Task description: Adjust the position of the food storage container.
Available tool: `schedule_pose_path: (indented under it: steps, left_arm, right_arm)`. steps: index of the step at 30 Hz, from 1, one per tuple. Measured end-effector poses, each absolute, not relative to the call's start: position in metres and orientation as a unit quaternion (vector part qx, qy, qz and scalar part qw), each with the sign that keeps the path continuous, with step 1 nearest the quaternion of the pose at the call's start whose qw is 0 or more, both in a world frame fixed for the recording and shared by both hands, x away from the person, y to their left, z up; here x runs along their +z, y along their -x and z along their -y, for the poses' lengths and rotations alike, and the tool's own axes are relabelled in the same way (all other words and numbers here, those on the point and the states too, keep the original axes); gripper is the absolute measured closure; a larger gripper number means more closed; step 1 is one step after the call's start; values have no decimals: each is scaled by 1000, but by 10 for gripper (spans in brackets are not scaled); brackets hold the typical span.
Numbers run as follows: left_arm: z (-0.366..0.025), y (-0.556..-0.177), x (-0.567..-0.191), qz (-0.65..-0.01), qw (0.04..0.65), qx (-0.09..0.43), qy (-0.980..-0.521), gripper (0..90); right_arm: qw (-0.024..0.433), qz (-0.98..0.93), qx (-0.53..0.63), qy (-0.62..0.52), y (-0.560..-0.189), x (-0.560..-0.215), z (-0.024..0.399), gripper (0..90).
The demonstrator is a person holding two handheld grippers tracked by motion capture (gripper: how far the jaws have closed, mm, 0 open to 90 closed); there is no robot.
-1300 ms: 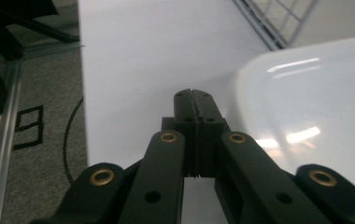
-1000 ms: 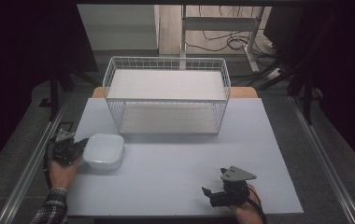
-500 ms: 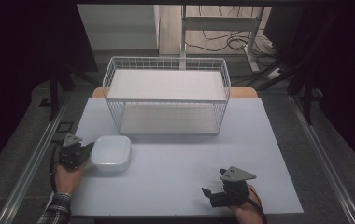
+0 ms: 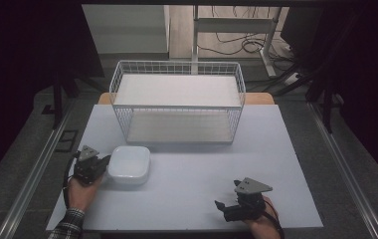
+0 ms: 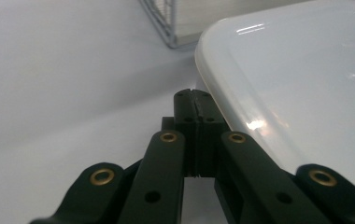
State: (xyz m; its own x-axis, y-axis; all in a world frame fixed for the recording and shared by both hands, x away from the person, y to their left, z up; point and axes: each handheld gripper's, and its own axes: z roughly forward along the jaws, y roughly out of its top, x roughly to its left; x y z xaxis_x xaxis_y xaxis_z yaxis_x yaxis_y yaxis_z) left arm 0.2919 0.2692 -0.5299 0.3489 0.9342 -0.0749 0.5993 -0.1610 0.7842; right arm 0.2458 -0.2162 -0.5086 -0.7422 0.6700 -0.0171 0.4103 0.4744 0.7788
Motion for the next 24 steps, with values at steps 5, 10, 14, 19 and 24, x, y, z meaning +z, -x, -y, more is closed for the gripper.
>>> schedule_pose_path:
  steps: [5,10,14,19,24]
  left_arm:
    - [-256,-288,-528,-512,380,218,-739,900]
    - [-243,-284,-526,-503,383,211,-745,900]
    - [-233,-282,-524,-498,389,206,-747,899]
    - [-216,-280,-525,-483,384,199,-761,900]
    - [-199,-279,-523,-479,394,191,-761,899]
  right_arm:
    - [162,-842,401,-322,-246,-509,216,51]
    - [162,-842,401,-321,-246,-509,216,49]
    - [161,-841,403,-323,-246,-509,217,50]
    - [153,-843,400,-325,-247,-509,217,51]
    - [157,-844,398,-324,-247,-508,217,51]
